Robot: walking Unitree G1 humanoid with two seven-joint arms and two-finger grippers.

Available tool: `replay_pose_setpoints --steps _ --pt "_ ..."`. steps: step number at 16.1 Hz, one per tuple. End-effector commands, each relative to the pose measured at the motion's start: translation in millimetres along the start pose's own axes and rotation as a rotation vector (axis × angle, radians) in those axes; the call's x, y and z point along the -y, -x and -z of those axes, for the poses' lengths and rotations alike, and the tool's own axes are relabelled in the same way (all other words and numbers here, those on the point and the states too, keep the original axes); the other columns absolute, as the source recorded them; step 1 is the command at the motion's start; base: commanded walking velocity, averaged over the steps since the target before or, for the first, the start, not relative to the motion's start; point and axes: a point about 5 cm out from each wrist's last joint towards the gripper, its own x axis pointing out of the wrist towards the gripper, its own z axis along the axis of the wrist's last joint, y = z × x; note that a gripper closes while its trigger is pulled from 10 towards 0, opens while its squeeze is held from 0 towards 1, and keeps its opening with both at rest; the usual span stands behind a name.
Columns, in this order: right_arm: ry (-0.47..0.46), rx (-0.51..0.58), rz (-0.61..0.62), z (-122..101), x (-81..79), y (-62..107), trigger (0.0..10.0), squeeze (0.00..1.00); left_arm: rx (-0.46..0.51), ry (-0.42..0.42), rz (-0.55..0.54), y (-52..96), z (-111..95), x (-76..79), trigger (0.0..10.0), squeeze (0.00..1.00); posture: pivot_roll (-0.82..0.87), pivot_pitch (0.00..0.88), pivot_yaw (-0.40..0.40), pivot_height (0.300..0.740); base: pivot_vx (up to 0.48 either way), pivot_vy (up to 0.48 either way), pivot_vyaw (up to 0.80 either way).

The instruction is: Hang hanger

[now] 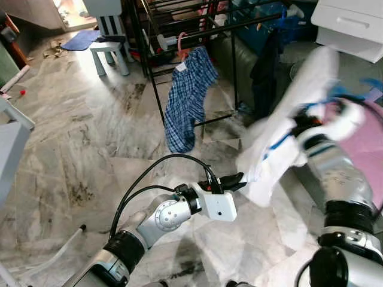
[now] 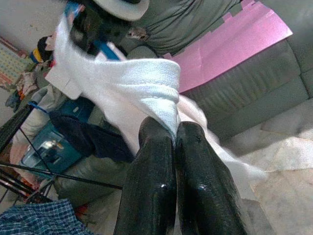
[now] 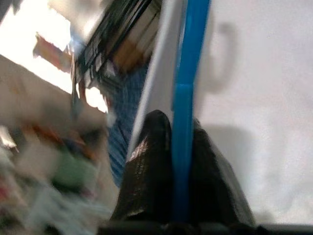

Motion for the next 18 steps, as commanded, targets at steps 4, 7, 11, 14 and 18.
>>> replay_pose_setpoints --steps 4,7,11,14,18 --pt "-0.133 0.231 0.025 -34.5 4.4 3.2 10.0 0.0 0.022 0.004 0.031 1.1 -2.9 6.2 10.0 0.0 -0.09 0.105 0.04 0.74 0.0 0.0 0.0" --pt "0.249 0.238 0.047 -31.6 3.6 6.1 10.0 0.0 0.028 0.018 0.059 1.4 -4.5 14.0 10.0 0.0 -0.09 0.106 0.04 0.74 0.0 0.0 0.0" --pt "0.416 0.149 0.011 8.4 5.9 14.4 10.0 0.0 -0.035 0.065 0.124 5.5 4.9 28.7 10.0 0.0 -0.09 0.112 0.044 0.74 0.0 0.0 0.0" --pt "0.4 0.157 -0.055 24.9 -7.8 15.4 10.0 0.0 -0.093 0.102 0.125 8.4 13.0 36.0 10.0 0.0 -0.09 0.124 0.051 0.74 0.0 0.0 0.0" --pt "0.456 0.17 -0.157 46.6 -29.0 18.0 10.0 0.0 -0.096 0.21 0.135 1.5 11.0 43.0 10.0 1.0 -0.09 0.122 0.054 0.74 0.0 0.0 0.0"
